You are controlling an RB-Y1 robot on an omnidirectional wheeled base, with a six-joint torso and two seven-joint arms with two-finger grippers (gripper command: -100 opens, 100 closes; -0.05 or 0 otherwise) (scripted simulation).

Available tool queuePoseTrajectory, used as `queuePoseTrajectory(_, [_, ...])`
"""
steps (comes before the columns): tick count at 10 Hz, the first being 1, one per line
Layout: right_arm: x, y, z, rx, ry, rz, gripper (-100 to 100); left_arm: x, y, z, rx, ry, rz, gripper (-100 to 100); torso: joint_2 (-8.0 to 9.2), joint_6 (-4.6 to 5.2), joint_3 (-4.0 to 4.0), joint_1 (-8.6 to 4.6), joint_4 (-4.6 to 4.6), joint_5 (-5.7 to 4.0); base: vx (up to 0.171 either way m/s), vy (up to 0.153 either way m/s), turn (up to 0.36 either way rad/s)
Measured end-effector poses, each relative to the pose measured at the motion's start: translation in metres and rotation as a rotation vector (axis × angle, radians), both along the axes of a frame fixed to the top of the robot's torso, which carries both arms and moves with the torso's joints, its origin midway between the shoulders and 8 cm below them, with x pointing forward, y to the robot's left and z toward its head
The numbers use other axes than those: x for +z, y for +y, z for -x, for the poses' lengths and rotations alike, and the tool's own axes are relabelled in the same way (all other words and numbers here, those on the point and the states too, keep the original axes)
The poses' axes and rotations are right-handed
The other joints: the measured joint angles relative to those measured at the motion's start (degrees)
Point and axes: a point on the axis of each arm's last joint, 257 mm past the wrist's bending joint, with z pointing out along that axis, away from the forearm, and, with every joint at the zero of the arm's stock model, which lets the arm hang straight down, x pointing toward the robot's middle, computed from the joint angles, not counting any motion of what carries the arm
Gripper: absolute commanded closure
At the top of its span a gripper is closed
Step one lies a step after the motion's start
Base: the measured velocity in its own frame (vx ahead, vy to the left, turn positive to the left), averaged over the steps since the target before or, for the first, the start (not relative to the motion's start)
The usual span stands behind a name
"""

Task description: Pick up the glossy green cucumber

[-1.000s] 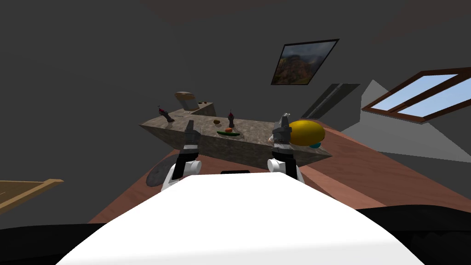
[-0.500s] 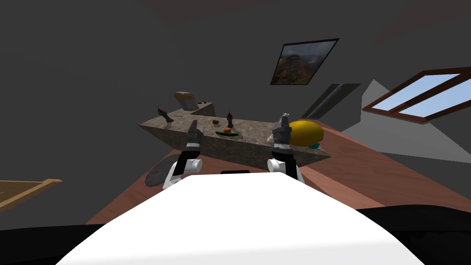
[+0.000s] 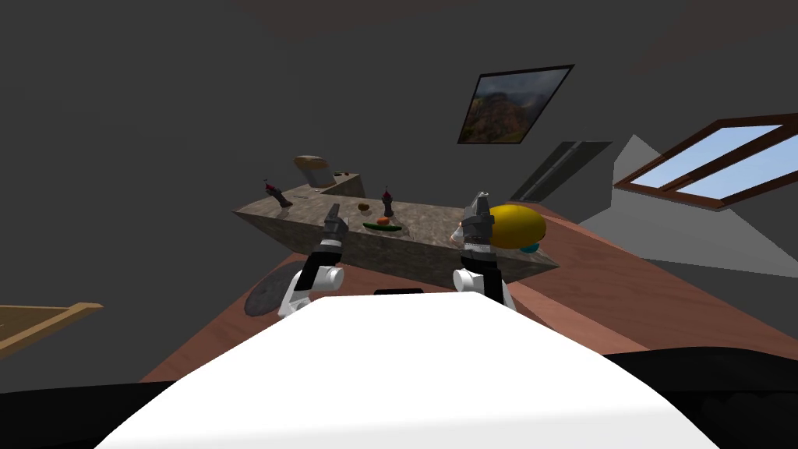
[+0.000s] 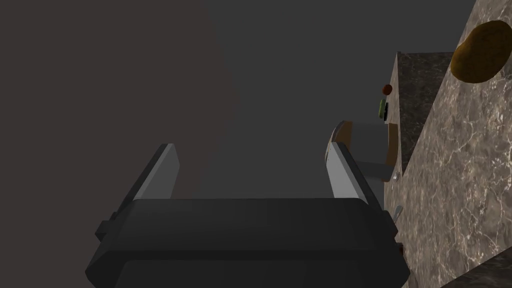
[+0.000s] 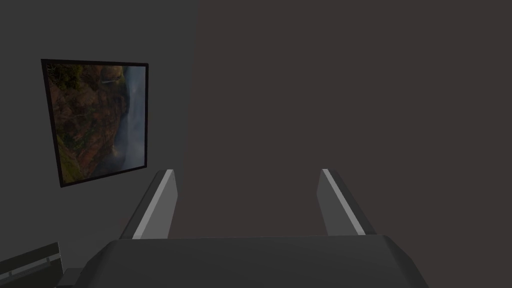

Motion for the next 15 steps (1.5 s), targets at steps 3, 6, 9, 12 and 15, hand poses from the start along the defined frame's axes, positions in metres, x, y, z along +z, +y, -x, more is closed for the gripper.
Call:
queuePoseTrajectory(3, [0.0,0.0,0.0,0.0,0.0,0.0,0,-0.009,-0.01,-0.012,-0.028,0.06,0.031,-100,-0.05,0.01,-0.03,-0.1,-0.01,-0.01,0.012,-0.049,0.004])
queuePoseTrajectory(6, [0.0,0.0,0.0,0.0,0.0,0.0,0,-0.02,-0.014,-0.019,-0.045,0.122,0.051,-100,0.01,0.0,0.0,-0.03,0.0,0.0,0.005,-0.034,0.0])
queuePoseTrajectory(9, [0.0,0.0,0.0,0.0,0.0,0.0,0,-0.03,-0.021,-0.025,-0.062,0.176,0.07,-100,-0.04,0.0,-0.02,-0.03,-0.01,0.0,0.013,-0.033,-0.002])
queuePoseTrajectory(12, [0.0,0.0,0.0,0.0,0.0,0.0,0,-0.041,-0.03,-0.031,-0.085,0.241,0.093,-100,-0.03,0.0,-0.02,-0.06,-0.01,-0.01,0.011,-0.041,-0.004])
queuePoseTrajectory(15, [0.0,0.0,0.0,0.0,0.0,0.0,0,-0.055,-0.036,-0.039,-0.099,0.309,0.109,-100,-0.05,0.0,-0.03,-0.02,-0.01,0.0,0.014,-0.03,-0.008])
